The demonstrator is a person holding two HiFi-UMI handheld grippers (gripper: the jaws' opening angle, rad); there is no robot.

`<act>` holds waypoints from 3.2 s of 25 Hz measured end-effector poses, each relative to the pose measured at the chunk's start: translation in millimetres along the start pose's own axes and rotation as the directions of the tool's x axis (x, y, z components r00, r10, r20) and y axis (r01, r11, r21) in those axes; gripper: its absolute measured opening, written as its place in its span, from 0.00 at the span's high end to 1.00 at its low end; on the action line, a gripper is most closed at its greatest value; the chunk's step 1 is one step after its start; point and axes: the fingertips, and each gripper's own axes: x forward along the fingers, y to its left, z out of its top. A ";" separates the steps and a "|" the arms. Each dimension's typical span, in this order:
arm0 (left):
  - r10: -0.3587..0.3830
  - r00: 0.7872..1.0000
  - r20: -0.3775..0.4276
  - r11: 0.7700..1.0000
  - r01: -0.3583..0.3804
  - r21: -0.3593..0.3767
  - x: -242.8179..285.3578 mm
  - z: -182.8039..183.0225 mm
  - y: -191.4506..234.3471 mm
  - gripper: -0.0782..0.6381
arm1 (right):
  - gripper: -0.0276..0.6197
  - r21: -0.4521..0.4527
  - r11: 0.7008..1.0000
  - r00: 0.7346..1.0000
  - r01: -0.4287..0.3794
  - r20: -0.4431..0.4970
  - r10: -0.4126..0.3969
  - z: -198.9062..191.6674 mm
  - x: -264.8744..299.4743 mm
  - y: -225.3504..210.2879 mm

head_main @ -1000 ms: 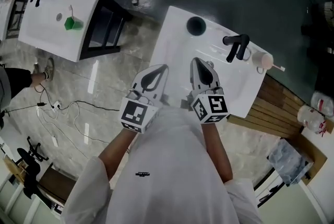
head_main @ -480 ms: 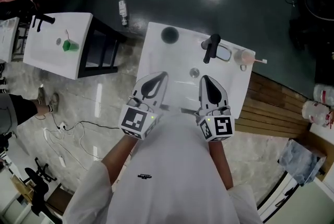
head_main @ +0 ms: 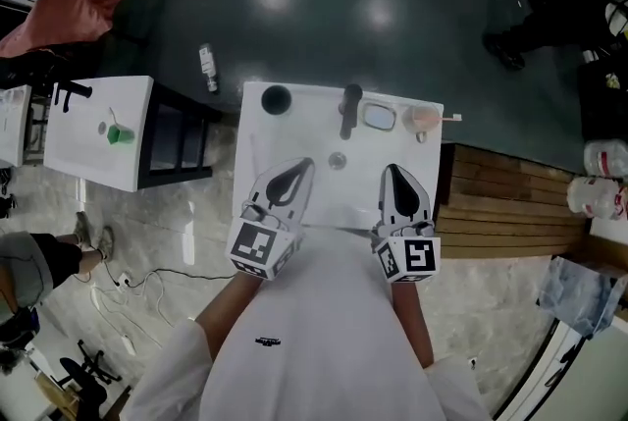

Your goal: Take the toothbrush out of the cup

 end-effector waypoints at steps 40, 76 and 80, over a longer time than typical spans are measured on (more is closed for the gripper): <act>-0.020 0.985 -0.173 1.000 0.023 0.016 158.0 -45.1 -106.9 0.89 | 0.84 0.283 0.948 0.982 0.142 -0.163 -0.099 -86.1 46.0 -231.4; -0.010 0.977 -0.211 1.000 0.005 -0.024 156.4 -65.7 -106.5 0.89 | 0.94 0.240 0.961 0.983 0.137 -0.149 -0.103 -96.1 81.6 -236.6; -0.021 0.980 -0.198 1.000 0.018 -0.013 147.7 -61.4 -105.5 0.89 | 0.94 0.214 0.966 0.986 0.144 -0.112 -0.122 -77.9 73.3 -231.6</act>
